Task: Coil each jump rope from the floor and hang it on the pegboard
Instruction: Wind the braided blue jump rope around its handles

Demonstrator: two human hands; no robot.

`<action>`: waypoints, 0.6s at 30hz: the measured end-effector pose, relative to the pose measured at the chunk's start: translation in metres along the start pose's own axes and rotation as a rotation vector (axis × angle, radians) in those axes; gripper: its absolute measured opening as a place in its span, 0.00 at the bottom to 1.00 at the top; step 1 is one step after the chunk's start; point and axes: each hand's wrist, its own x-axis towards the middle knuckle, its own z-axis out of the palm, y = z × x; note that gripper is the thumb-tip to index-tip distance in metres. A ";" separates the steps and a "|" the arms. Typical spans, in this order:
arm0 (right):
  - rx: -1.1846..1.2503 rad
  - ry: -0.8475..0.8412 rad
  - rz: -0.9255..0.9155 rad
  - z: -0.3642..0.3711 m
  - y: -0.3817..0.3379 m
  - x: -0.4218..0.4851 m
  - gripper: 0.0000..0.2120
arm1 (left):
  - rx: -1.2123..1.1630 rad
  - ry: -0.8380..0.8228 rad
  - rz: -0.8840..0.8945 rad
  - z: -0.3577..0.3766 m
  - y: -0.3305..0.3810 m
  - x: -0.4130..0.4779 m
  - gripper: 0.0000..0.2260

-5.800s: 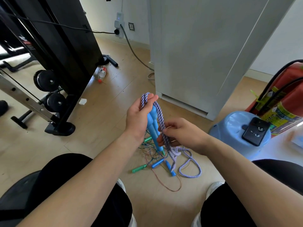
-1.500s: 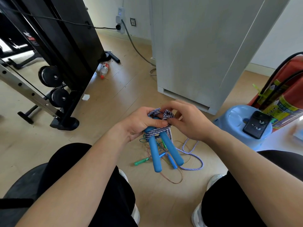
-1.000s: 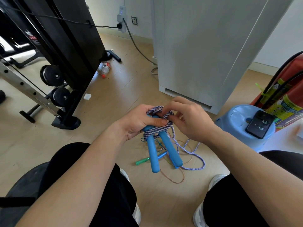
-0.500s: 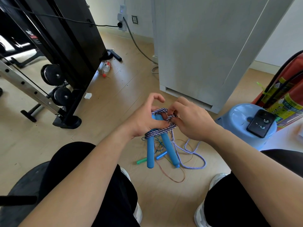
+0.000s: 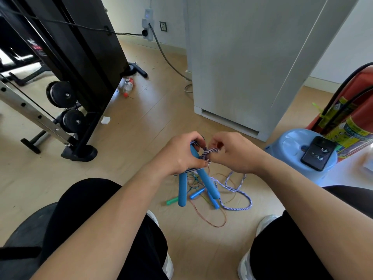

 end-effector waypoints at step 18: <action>-0.317 -0.160 -0.021 -0.067 0.014 0.012 0.18 | 0.421 -0.001 0.169 -0.050 -0.013 0.045 0.14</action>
